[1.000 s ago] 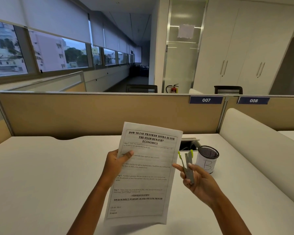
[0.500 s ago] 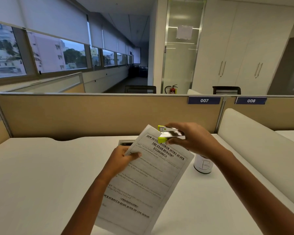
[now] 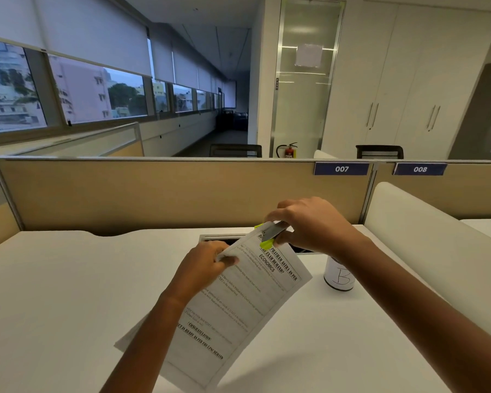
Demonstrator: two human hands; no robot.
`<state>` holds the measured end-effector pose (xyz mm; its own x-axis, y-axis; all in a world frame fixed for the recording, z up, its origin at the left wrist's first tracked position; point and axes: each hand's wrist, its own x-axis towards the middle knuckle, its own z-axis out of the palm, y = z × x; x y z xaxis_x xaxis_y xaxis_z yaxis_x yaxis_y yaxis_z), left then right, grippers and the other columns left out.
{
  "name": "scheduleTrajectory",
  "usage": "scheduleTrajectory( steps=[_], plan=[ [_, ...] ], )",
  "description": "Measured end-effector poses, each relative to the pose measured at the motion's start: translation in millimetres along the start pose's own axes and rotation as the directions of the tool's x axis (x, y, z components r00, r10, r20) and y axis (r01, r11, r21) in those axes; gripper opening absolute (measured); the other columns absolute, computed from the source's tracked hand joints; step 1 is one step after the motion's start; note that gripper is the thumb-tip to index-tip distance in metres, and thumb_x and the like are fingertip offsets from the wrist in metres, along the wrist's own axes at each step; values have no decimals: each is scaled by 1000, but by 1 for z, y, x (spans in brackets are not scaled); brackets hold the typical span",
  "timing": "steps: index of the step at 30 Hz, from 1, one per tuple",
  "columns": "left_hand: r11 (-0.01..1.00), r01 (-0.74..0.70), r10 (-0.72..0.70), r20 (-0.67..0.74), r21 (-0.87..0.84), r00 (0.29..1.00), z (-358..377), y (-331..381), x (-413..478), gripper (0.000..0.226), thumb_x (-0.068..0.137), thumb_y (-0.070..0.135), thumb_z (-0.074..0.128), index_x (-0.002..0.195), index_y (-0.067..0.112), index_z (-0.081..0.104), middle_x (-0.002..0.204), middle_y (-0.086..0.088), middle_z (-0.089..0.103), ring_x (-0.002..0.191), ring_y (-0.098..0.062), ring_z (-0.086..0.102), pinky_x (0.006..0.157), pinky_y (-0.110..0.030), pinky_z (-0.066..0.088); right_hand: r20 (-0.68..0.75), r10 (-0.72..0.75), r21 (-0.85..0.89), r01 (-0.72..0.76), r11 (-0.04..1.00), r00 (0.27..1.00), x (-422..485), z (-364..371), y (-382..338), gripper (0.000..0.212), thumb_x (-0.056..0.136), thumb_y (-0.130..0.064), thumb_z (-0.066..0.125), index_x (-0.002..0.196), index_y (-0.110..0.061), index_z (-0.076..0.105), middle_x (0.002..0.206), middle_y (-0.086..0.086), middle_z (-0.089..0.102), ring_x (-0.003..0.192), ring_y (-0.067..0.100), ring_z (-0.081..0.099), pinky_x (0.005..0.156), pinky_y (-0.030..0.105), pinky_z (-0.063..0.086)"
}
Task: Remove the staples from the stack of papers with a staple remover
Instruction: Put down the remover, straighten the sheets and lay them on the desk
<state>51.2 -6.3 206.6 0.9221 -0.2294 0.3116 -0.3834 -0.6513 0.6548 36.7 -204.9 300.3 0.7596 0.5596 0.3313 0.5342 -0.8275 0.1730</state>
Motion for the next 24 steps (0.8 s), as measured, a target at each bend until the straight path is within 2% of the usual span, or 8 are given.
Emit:
scheduleTrajectory(
  steps=[3,7,19,24],
  plan=[
    [999,-4,4,14,33,1000,0,1,-1,20,82,28,57,95,15,65,93,-5,68,76,-16,62,61,-26,49,-3,-25,-21,25,999,1000,-1,1,0,30,81,-33,62,110,-25,62,106,0,66,93,17,58,69,24,35],
    [996,-23,22,5,84,1000,1,0,1,17,82,28,57,92,16,65,94,-6,69,70,-12,57,52,-15,37,-16,-37,-51,36,998,999,-1,1,1,29,81,-33,62,109,-24,62,105,-1,65,97,18,57,75,25,34],
    [991,-27,25,14,131,1000,2,0,1,16,83,27,56,91,15,64,92,-7,68,72,-16,60,58,-24,45,-21,-77,-109,74,991,997,-4,10,-1,30,85,-29,57,111,-15,60,112,4,61,104,19,52,91,28,36],
    [994,-25,25,-2,104,1000,7,5,0,14,82,26,57,89,15,65,89,-4,68,69,-12,57,58,-25,44,-108,-14,-80,5,997,994,-6,22,-1,29,85,-26,57,110,-12,61,109,6,62,102,20,52,94,29,32]
  ],
)
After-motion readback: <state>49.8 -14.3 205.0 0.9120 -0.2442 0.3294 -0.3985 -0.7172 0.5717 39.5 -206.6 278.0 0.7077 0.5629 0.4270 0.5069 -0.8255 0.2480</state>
